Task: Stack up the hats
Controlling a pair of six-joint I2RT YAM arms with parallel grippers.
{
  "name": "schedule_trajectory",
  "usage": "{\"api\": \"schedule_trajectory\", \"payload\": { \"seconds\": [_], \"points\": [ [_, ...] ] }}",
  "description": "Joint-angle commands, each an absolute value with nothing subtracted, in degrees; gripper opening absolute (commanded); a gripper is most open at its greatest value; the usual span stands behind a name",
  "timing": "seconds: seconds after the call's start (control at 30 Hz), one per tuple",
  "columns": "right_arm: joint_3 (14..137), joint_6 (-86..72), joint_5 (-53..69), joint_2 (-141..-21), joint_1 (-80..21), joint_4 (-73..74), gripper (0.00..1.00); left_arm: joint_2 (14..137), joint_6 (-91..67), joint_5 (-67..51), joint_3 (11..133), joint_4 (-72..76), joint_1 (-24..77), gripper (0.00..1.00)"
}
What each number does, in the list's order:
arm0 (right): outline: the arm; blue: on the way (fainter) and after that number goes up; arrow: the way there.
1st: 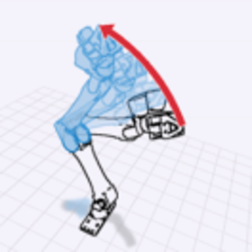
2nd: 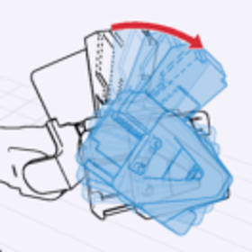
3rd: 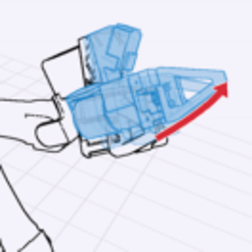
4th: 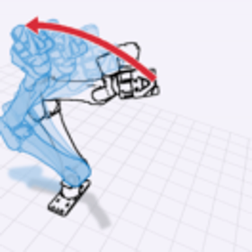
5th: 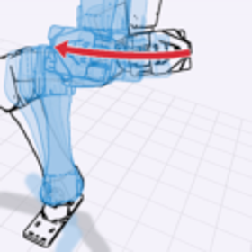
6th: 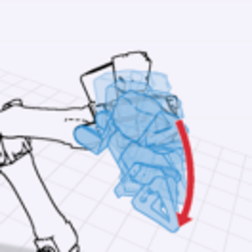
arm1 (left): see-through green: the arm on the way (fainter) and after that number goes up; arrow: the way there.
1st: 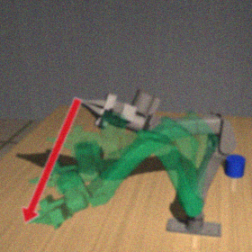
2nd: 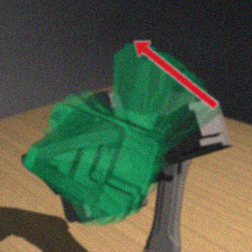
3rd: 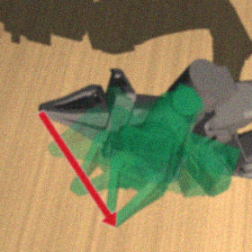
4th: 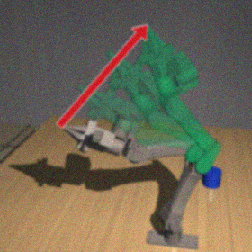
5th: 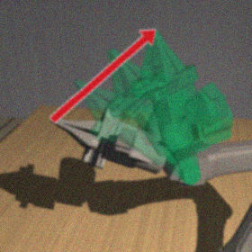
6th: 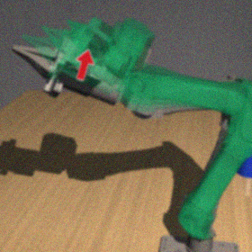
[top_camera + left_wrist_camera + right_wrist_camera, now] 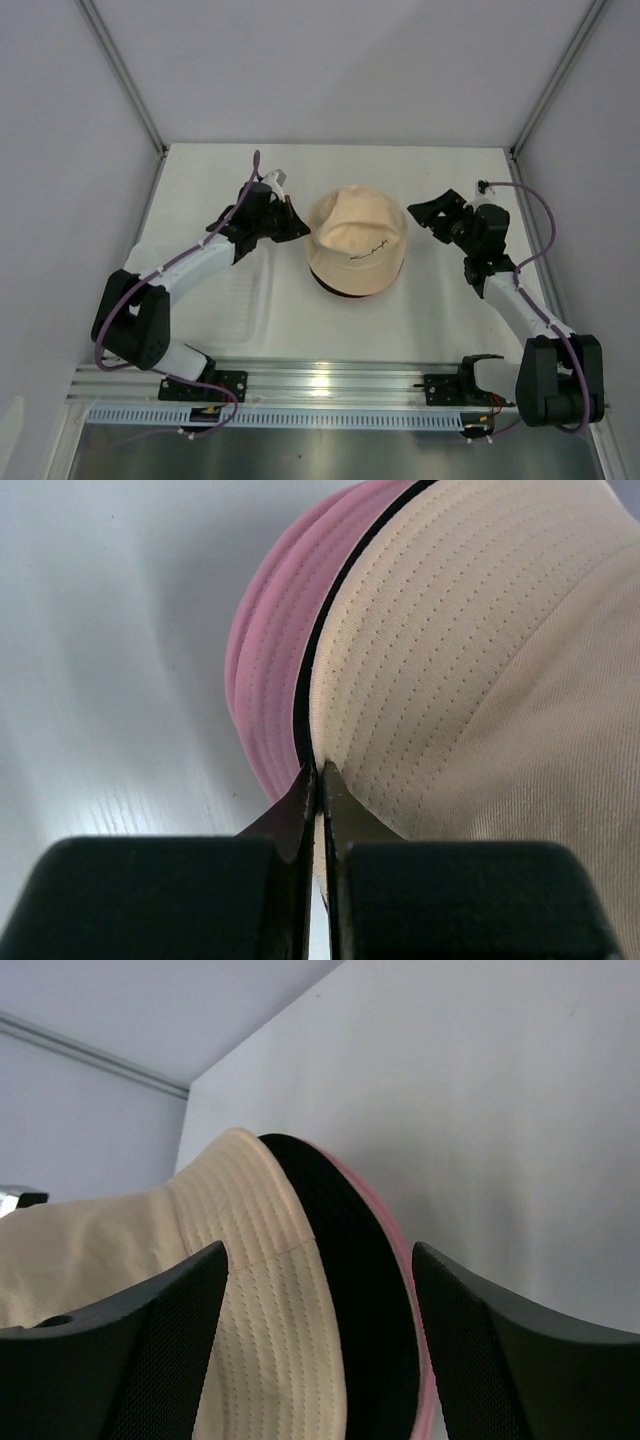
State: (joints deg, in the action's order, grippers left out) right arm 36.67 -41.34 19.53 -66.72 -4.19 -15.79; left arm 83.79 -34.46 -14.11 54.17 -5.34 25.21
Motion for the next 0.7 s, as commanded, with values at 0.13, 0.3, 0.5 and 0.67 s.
{"api": "schedule_trajectory", "payload": {
  "seconds": [0.13,0.3,0.5,0.67],
  "points": [
    [36.21,-48.69,24.34,-69.87,-6.42,-34.10,0.78,89.38,-29.27,-11.60,63.98,-10.46,24.70,0.01],
    [36.21,-48.87,23.73,-71.53,-8.26,-35.07,0.78,90.17,-29.53,-12.31,64.60,-10.63,24.61,0.01],
    [35.16,-51.06,22.76,-74.35,-8.61,-35.42,0.77,90.79,-29.53,-12.92,65.13,-10.72,24.61,0.01],
    [35.24,-52.20,23.38,-77.25,-8.79,-37.61,0.74,91.14,-29.62,-13.80,64.95,-10.37,24.61,0.01]
  ]
}}
